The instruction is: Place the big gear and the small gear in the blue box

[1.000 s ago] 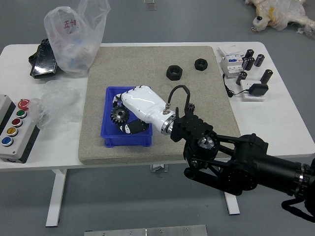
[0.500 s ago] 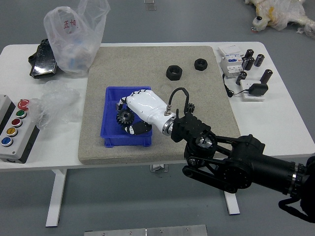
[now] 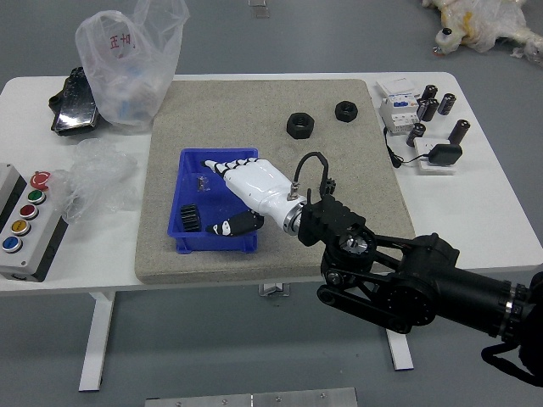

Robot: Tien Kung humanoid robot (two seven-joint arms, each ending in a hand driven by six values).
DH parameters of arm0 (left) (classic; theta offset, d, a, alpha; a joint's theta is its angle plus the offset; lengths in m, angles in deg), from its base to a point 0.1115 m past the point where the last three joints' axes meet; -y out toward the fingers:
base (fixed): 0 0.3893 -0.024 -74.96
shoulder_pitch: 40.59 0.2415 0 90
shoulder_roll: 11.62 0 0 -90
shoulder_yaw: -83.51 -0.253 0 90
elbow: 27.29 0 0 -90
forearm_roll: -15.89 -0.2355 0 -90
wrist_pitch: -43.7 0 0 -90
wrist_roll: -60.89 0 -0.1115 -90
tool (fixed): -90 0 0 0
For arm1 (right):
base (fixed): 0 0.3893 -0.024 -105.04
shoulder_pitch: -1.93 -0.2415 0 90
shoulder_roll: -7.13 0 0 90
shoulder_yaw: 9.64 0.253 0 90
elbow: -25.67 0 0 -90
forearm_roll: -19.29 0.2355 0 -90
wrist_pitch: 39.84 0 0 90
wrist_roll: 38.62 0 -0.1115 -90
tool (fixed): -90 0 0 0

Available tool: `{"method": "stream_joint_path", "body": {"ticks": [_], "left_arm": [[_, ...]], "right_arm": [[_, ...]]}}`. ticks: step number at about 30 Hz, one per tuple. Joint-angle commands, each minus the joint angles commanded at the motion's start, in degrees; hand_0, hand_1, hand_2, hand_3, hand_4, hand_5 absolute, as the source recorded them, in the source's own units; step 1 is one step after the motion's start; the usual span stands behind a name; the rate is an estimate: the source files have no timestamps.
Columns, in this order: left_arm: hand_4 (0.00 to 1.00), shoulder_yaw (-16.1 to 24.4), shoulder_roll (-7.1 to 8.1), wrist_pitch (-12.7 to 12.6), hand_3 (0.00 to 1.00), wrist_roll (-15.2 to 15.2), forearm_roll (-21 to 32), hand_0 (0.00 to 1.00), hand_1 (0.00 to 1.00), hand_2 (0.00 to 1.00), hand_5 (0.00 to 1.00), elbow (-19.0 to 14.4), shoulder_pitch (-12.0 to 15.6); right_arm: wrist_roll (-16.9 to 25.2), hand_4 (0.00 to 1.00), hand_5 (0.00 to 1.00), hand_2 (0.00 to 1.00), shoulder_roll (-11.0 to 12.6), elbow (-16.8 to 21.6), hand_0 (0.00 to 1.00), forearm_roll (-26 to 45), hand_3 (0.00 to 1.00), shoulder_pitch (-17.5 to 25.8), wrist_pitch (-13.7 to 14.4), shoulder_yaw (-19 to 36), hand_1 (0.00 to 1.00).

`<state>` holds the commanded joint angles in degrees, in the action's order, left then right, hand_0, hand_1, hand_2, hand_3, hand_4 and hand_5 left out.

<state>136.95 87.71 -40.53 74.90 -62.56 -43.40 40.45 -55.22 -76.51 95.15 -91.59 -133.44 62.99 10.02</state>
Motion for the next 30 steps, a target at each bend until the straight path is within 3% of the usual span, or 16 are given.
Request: {"method": "stream_joint_path", "body": {"ticks": [3,4,5,12,17,22,30], "left_arm": [[0.737,-0.1,-0.05,0.0,0.658,0.0,0.2,0.665,0.551,0.540,0.392,0.0,0.0],[0.737,-0.2,-0.07,-0.1,0.658,-0.1,0.3,0.664,0.550,0.542,0.392,0.0,0.0],[0.737,-0.3,-0.08,-0.1,0.658,-0.1,0.4,0.664,0.550,0.542,0.392,0.0,0.1],[0.737,-0.7,-0.10,-0.4,0.659,-0.3,1.0,0.664,0.551,0.542,0.393,0.1,0.2],[0.737,-0.9,-0.19,-0.5,0.658,-0.5,1.3,0.665,0.551,0.542,0.392,0.2,0.3],[0.737,-0.9,-0.28,-0.6,0.658,-0.6,1.1,0.665,0.551,0.542,0.392,0.3,0.3],[0.738,-1.1,-0.16,-0.6,0.658,-0.9,1.0,0.665,0.551,0.542,0.392,0.4,0.2]], "right_arm": [[0.6,0.993,0.529,0.927,1.1,2.1,0.826,1.5,0.971,1.1,1.2,2.7,0.868],[1.0,0.992,0.542,0.884,1.7,3.1,0.790,2.2,0.908,1.6,1.7,4.0,0.846],[1.3,0.992,0.542,0.884,2.3,4.1,0.790,2.8,0.908,2.2,2.2,5.2,0.846],[6.5,0.969,0.534,0.838,8.1,10.5,0.746,11.5,0.850,8.2,5.2,16.0,0.804],[8.8,0.937,0.511,0.816,11.2,10.7,0.727,16.5,0.821,13.6,5.7,23.4,0.795],[9.9,0.925,0.505,0.814,12.3,9.9,0.724,18.1,0.808,19.0,5.8,29.4,0.796],[11.1,0.913,0.495,0.813,13.6,9.8,0.725,18.8,0.805,24.7,5.9,33.0,0.791]]}}
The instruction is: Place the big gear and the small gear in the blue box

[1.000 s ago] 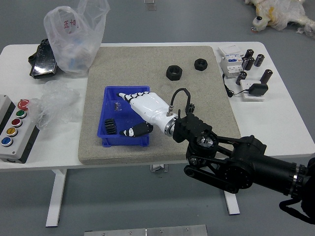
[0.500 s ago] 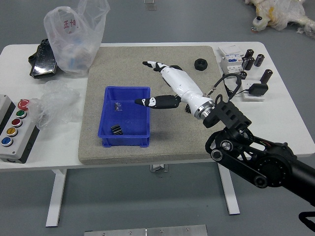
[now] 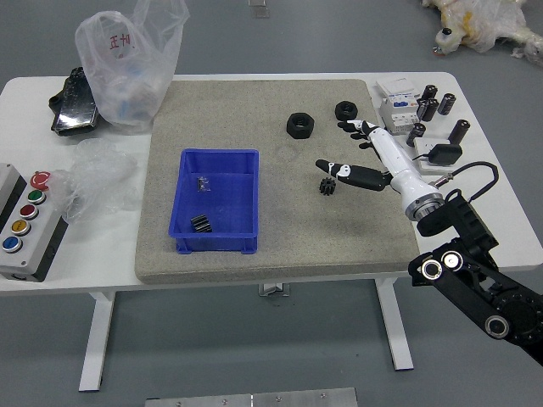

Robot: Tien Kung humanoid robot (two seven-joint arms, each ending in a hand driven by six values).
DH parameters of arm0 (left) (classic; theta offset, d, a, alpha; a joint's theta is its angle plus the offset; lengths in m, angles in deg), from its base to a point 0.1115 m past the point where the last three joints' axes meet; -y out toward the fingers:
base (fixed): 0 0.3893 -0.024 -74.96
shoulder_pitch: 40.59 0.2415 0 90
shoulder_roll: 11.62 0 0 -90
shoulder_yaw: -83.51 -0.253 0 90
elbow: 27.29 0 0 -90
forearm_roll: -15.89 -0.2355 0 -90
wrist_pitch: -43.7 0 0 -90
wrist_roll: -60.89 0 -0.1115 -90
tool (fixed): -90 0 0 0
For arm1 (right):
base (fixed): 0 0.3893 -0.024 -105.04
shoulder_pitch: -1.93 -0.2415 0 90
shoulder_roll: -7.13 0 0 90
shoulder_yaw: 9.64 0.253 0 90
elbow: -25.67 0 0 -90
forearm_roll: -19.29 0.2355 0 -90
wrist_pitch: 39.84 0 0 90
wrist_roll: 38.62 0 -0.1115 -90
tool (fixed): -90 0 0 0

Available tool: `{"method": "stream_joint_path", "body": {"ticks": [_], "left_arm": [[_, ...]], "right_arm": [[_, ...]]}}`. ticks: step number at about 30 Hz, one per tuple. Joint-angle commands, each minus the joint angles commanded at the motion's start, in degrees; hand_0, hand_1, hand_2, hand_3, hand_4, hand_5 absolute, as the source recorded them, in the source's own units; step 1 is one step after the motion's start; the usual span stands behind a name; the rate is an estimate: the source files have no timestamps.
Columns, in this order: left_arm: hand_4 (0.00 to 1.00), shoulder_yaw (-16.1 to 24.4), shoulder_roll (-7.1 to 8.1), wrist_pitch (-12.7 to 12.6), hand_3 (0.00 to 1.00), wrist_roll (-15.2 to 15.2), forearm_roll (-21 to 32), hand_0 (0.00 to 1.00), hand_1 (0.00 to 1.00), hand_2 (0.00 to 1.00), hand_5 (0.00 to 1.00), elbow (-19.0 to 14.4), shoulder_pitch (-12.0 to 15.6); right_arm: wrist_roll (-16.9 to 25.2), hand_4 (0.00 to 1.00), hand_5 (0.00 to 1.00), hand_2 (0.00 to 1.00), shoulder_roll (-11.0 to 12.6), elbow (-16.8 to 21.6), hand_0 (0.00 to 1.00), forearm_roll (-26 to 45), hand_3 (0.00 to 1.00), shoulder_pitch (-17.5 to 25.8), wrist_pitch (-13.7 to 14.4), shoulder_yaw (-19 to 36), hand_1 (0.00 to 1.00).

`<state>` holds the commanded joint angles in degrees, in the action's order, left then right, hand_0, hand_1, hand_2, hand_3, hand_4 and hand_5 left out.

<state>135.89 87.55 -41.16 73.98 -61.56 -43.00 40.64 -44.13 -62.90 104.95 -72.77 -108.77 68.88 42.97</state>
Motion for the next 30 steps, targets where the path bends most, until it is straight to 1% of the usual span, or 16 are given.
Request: {"method": "stream_joint_path", "body": {"ticks": [5,8,9,10,14,15,16,20,21,27,28,30], "left_arm": [[0.739,-0.4,0.16,-0.2,0.659,-0.4,0.4,0.664,0.551,0.541,0.391,0.1,0.0],[0.739,-0.7,0.16,-0.2,0.659,-0.6,0.7,0.664,0.551,0.541,0.391,0.2,0.0],[0.737,-0.7,0.14,-0.2,0.658,-0.6,0.7,0.665,0.538,0.537,0.388,0.2,0.0],[0.737,-0.8,0.11,-0.2,0.658,-0.6,0.8,0.665,0.538,0.537,0.388,0.2,0.0],[0.737,-1.3,0.07,-0.3,0.658,-0.8,1.3,0.665,0.538,0.537,0.388,0.3,-0.2],[0.737,-1.4,0.08,-0.3,0.658,-0.8,1.5,0.665,0.538,0.537,0.388,0.3,-0.2],[0.737,-1.6,0.10,-0.3,0.658,-0.9,1.6,0.664,0.470,0.515,0.391,0.3,-0.3],[0.737,-2.1,0.25,-0.3,0.658,-1.1,2.1,0.664,0.470,0.515,0.391,0.4,-0.7],[0.738,-2.2,0.31,-0.3,0.657,-1.2,2.2,0.664,0.457,0.459,0.389,0.5,-0.8],[0.738,-3.6,0.93,-0.6,0.657,-2.0,3.6,0.664,0.457,0.459,0.389,0.6,-1.6],[0.737,-3.7,1.01,-0.6,0.657,-2.1,3.7,0.664,0.529,0.424,0.387,0.6,-1.7],[0.737,-3.9,1.10,-0.7,0.657,-2.2,4.0,0.664,0.529,0.424,0.387,0.6,-1.9]], "right_arm": [[1.8,0.907,0.494,0.806,0.8,1.3,0.712,1.4,0.800,3.3,0.0,2.9,0.786],[4.9,0.907,0.494,0.806,1.1,1.9,0.712,5.0,0.800,4.9,-0.4,5.6,0.786],[5.8,0.907,0.494,0.791,1.2,1.9,0.692,6.1,0.789,5.1,-0.6,6.2,0.764],[6.8,0.907,0.494,0.791,1.2,1.9,0.692,7.5,0.789,5.4,-0.8,6.9,0.764],[9.5,0.907,0.494,0.791,1.4,2.1,0.692,11.4,0.789,6.0,-1.5,9.2,0.764],[9.8,0.907,0.494,0.791,1.4,2.1,0.692,11.9,0.789,6.1,-1.6,9.6,0.764],[10.2,0.906,0.495,0.771,1.4,2.3,0.669,12.3,0.782,6.1,-1.7,10.1,0.726],[10.9,0.906,0.495,0.771,1.5,3.0,0.669,12.4,0.782,6.4,-1.8,12.1,0.726],[11.0,0.905,0.500,0.766,1.5,3.1,0.657,12.3,0.778,6.5,-1.8,12.7,0.720],[11.3,0.905,0.500,0.766,1.9,3.5,0.657,12.1,0.778,7.6,-1.8,15.8,0.720],[11.3,0.909,0.504,0.762,2.0,3.6,0.657,12.1,0.772,7.7,-1.8,16.3,0.719],[11.3,0.909,0.504,0.762,2.2,3.9,0.657,11.8,0.772,7.8,-1.8,17.2,0.719]]}}
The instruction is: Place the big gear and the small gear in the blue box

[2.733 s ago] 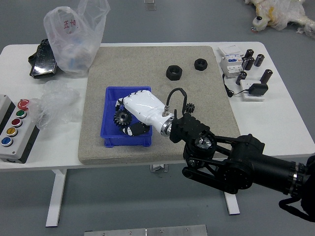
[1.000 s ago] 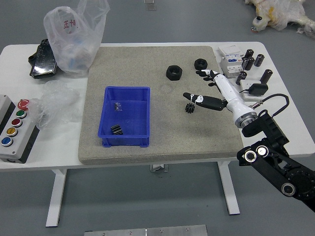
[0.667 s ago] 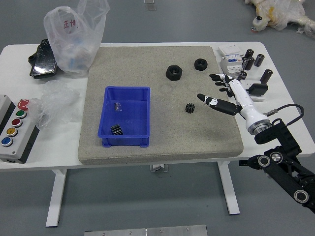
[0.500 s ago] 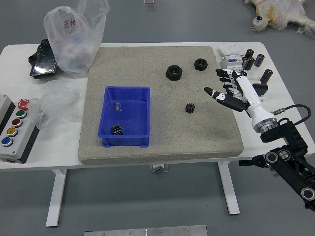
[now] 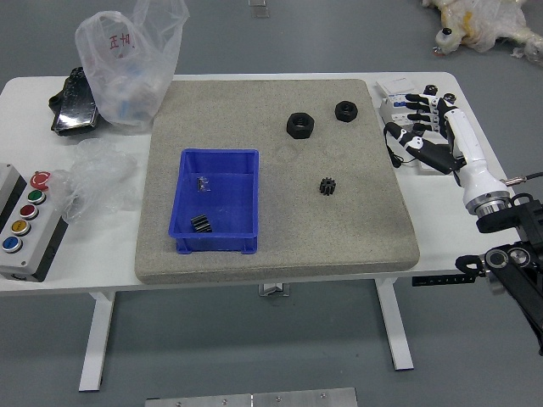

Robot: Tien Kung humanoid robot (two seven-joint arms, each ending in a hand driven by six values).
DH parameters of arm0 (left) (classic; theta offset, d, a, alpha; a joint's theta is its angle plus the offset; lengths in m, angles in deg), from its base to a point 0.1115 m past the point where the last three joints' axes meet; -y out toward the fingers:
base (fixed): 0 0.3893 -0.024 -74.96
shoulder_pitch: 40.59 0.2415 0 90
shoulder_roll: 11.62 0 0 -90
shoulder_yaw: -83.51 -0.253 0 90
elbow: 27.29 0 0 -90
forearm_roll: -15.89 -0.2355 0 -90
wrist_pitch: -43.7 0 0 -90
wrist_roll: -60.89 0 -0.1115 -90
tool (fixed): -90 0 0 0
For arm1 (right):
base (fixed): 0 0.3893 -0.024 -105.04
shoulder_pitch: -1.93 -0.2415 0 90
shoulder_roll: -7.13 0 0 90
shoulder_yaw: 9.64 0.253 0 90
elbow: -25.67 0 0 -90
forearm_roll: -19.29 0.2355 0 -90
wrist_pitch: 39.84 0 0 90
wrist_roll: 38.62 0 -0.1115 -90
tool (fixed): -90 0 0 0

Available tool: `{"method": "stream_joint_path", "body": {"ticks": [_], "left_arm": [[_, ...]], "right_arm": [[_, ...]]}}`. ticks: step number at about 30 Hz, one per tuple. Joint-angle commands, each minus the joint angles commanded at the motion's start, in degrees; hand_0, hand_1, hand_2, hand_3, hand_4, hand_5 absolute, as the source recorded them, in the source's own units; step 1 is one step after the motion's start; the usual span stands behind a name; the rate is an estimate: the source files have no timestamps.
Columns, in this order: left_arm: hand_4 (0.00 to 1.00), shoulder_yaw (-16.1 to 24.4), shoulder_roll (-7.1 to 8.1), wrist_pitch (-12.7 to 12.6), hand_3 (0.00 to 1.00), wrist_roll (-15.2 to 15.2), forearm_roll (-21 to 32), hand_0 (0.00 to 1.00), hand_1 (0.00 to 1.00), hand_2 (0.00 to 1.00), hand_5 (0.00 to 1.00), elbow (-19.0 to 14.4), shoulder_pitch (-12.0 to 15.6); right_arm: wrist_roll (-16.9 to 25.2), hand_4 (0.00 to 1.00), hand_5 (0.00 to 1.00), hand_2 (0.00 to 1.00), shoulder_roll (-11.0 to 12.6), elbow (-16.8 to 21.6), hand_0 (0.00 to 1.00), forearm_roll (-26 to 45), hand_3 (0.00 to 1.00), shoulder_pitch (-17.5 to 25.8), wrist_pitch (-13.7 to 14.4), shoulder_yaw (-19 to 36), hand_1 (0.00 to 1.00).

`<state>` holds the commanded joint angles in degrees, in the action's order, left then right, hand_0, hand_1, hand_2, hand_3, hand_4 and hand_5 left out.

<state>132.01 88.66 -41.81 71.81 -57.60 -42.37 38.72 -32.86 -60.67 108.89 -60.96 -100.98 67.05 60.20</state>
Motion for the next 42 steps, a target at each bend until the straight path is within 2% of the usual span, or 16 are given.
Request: {"method": "stream_joint_path", "body": {"ticks": [9,10,14,15,21,22,42], "left_arm": [[0.737,-0.2,0.01,-0.1,0.657,0.0,0.3,0.664,0.540,0.413,0.387,0.0,-0.1],[0.736,-0.4,0.04,-0.1,0.657,-0.2,0.5,0.665,0.544,0.518,0.385,0.0,-0.2],[0.736,-1.3,0.17,-0.4,0.657,-0.6,1.4,0.665,0.544,0.518,0.385,-0.1,-0.4],[0.736,-1.4,0.20,-0.4,0.658,-0.6,1.6,0.665,0.572,0.584,0.384,-0.1,-0.4],[0.736,-2.0,0.22,-0.5,0.658,-0.7,2.3,0.665,0.572,0.584,0.384,-0.1,-0.5],[0.736,-2.0,0.21,-0.5,0.656,-0.7,2.4,0.665,0.613,0.662,0.385,-0.1,-0.5],[0.738,-1.6,0.21,-0.5,0.655,-0.5,2.2,0.668,0.623,0.629,0.387,-0.2,-0.5]], "right_arm": [[0.7,0.907,0.505,0.761,0.0,0.7,0.655,-0.2,0.770,0.3,0.0,2.7,0.717],[0.9,0.905,0.504,0.759,0.0,0.7,0.653,0.0,0.770,0.4,-0.1,2.9,0.711],[1.5,0.905,0.504,0.759,0.1,0.5,0.653,0.8,0.770,0.8,-0.3,3.5,0.711],[1.5,0.903,0.504,0.760,0.0,0.5,0.650,0.9,0.769,0.9,-0.3,3.6,0.710],[1.4,0.903,0.504,0.760,0.0,0.5,0.650,0.6,0.769,1.2,-0.2,4.3,0.710],[1.3,0.903,0.505,0.759,0.0,0.4,0.649,0.5,0.766,1.2,-0.2,4.4,0.708],[1.1,0.907,0.507,0.757,0.0,1.0,0.646,-0.8,0.761,1.5,-0.3,6.3,0.707]]}}
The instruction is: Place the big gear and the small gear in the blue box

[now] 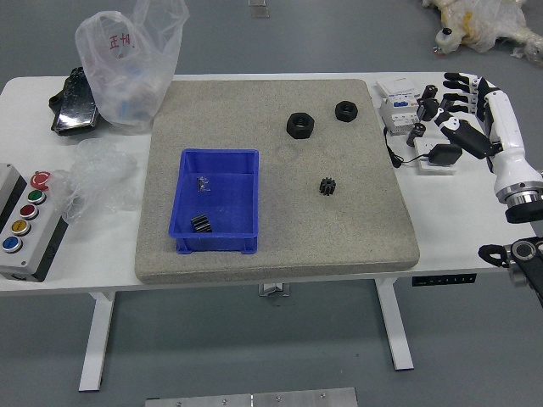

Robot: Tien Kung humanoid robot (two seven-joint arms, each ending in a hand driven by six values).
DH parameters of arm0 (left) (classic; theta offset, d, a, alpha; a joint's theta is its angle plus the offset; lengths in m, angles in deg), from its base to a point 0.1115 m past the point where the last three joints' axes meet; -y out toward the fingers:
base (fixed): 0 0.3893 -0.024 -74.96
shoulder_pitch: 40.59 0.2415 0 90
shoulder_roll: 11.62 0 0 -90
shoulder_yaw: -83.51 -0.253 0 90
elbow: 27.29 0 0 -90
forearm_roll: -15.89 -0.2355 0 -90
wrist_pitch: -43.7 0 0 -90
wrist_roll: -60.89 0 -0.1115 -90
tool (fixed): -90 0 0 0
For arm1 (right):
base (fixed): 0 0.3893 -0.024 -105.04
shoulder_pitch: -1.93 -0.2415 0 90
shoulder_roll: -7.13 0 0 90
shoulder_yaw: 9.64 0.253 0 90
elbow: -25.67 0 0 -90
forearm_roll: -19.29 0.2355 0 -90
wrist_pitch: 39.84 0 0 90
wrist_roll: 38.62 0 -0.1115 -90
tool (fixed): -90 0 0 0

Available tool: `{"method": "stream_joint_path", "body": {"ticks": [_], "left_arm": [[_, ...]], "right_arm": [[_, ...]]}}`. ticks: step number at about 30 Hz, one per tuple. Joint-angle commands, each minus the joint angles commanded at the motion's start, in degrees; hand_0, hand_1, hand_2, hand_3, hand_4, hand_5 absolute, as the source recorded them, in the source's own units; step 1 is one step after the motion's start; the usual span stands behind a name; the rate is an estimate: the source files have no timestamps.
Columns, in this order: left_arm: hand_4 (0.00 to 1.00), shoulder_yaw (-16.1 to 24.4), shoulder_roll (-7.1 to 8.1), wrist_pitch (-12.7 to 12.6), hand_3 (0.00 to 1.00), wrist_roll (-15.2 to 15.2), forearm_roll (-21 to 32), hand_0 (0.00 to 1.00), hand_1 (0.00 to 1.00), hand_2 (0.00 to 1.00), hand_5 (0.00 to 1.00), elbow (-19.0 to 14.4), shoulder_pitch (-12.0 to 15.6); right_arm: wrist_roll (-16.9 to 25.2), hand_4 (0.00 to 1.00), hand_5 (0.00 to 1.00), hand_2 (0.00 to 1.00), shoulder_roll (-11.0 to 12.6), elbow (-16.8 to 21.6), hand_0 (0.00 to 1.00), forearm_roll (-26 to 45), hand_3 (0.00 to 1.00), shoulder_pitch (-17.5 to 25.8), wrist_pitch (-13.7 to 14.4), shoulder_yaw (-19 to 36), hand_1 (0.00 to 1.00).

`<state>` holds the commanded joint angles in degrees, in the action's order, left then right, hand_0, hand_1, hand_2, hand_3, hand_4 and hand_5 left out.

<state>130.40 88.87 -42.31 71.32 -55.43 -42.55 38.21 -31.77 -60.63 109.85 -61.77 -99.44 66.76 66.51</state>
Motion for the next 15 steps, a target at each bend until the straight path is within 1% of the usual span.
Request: {"method": "stream_joint_path", "body": {"ticks": [7,8,9,11,13,15], "left_arm": [[0.739,0.1,-0.04,0.1,0.654,0.2,0.1,0.668,0.621,0.622,0.390,-0.1,0.2],[0.739,0.1,-0.06,0.1,0.654,0.2,0.1,0.668,0.621,0.622,0.390,-0.1,0.2],[0.736,0.2,-0.08,0.1,0.655,0.3,0.1,0.668,0.620,0.622,0.387,-0.1,0.3],[0.736,0.2,-0.09,0.1,0.655,0.4,0.1,0.668,0.620,0.622,0.387,-0.2,0.3],[0.736,0.4,-0.07,0.2,0.655,0.5,0.0,0.668,0.620,0.622,0.387,-0.2,0.4],[0.736,0.7,-0.04,0.2,0.655,0.7,-0.3,0.668,0.620,0.622,0.387,-0.3,0.5]], "right_arm": [[-0.4,0.912,0.508,0.757,-0.1,-0.2,0.648,-0.8,0.760,-0.2,0.0,-0.5,0.706],[-1.3,0.912,0.508,0.757,-0.1,0.0,0.648,-2.1,0.760,-0.4,0.2,-1.0,0.706],[-2.4,0.908,0.492,0.757,-0.1,0.2,0.559,-3.6,0.763,-0.6,0.4,-1.5,0.631],[-4.7,0.908,0.492,0.757,0.0,0.2,0.559,-6.9,0.763,-1.4,0.6,-3.4,0.631],[-7.2,0.908,0.492,0.757,0.1,-0.8,0.559,-10.7,0.763,-3.0,0.7,-5.6,0.631],[-10.2,0.908,0.492,0.757,0.1,-3.1,0.559,-15.2,0.763,-5.4,0.2,-8.4,0.631]]}}
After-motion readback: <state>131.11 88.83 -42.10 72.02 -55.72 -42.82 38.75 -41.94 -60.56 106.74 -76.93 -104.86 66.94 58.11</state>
